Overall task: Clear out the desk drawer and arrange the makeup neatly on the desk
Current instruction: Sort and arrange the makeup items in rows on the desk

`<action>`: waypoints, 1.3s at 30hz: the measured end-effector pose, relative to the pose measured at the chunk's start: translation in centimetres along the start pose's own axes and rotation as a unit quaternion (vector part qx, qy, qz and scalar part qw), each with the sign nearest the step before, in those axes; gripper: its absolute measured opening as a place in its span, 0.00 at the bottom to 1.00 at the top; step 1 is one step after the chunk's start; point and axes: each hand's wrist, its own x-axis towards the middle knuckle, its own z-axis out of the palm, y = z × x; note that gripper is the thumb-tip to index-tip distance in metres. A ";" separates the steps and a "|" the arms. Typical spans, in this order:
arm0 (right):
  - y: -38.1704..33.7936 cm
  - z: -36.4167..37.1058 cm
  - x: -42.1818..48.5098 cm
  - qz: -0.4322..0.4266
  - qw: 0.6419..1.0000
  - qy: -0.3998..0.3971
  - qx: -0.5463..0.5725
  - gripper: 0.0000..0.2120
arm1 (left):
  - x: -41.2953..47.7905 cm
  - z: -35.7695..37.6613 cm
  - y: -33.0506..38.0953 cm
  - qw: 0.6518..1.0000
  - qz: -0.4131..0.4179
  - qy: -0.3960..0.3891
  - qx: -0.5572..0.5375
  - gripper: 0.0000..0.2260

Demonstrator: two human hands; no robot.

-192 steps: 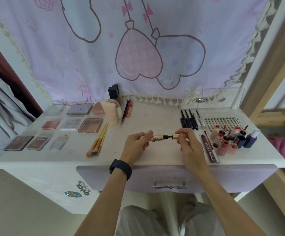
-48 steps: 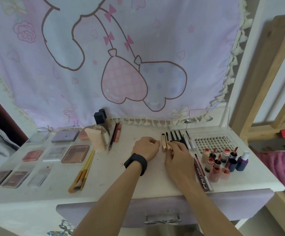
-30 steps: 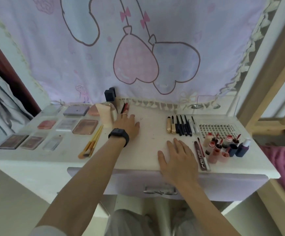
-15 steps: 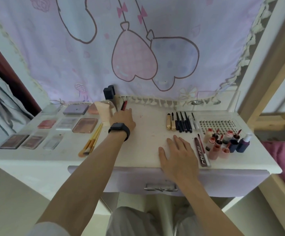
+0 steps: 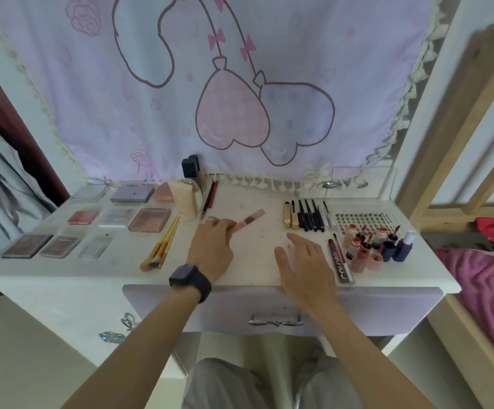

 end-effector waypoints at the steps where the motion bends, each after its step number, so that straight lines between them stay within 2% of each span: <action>1: -0.2 -0.4 -0.2 0.000 0.998 0.008 0.060 0.28 | -1.5 -0.2 0.1 1.000 0.024 0.007 -0.006 0.11; 4: -1.1 -2.0 -1.6 0.015 0.972 0.051 0.228 0.24 | -5.4 -0.6 0.4 0.995 0.097 0.014 0.004 0.12; 7: -1.5 -3.0 -3.6 0.036 0.959 0.043 0.279 0.17 | -7.8 -1.1 1.1 0.985 0.165 0.000 0.056 0.20; 9: -1.5 -3.5 -5.0 0.047 0.954 0.030 0.295 0.21 | -8.7 -1.2 1.8 0.973 0.217 0.010 0.075 0.25; 12: -1.3 -3.7 -6.9 0.080 0.938 -0.006 0.339 0.30 | -9.8 -0.9 2.7 0.955 0.283 0.016 0.087 0.27; 14: -1.2 -3.7 -8.0 0.108 0.928 -0.025 0.355 0.25 | -10.6 -0.4 3.0 0.949 0.300 0.016 0.095 0.25; 16: -0.8 -3.9 -8.7 0.136 0.923 -0.025 0.359 0.23 | -11.5 0.3 3.3 0.941 0.322 0.031 0.097 0.18; 18: -0.7 -4.2 -9.2 0.158 0.910 -0.024 0.383 0.25 | -12.3 0.9 3.8 0.931 0.347 0.066 0.090 0.09; 19: -0.7 -4.4 -9.4 0.164 0.902 -0.027 0.399 0.27 | -12.5 1.2 4.2 0.931 0.347 0.083 0.079 0.12; 22: -0.8 -4.5 -9.8 0.164 0.902 -0.034 0.399 0.32 | -13.2 1.9 5.1 0.951 0.297 0.086 0.020 0.16; 24: -0.7 -4.6 -10.1 0.155 0.916 -0.039 0.368 0.28 | -13.5 2.0 5.4 0.975 0.216 0.037 -0.034 0.18; 26: -0.4 -4.7 -10.4 0.140 0.928 -0.039 0.343 0.26 | -13.7 2.1 5.7 0.985 0.129 -0.024 -0.115 0.21; 28: -0.4 -4.8 -10.7 0.112 0.940 -0.011 0.321 0.29 | -13.7 2.3 6.1 0.969 0.064 -0.073 -0.229 0.22; 30: -0.7 -4.9 -11.1 0.076 0.954 0.031 0.290 0.31 | -13.6 2.2 6.7 0.949 0.012 -0.111 -0.295 0.24; 32: -0.8 -4.9 -11.3 0.030 0.963 0.065 0.261 0.31 | -13.3 2.2 7.1 0.951 -0.027 -0.125 -0.282 0.27; 34: -0.8 -4.9 -11.4 -0.017 0.965 0.097 0.244 0.25 | -13.0 2.1 7.4 0.952 -0.064 -0.148 -0.259 0.28; 36: -0.7 -5.0 -11.2 -0.075 0.964 0.137 0.213 0.22 | -12.4 1.9 7.5 0.933 -0.095 -0.200 -0.284 0.28; 39: -0.4 -5.1 -10.8 -0.160 0.959 0.185 0.145 0.26 | -11.5 1.1 7.5 0.901 -0.122 -0.294 -0.294 0.26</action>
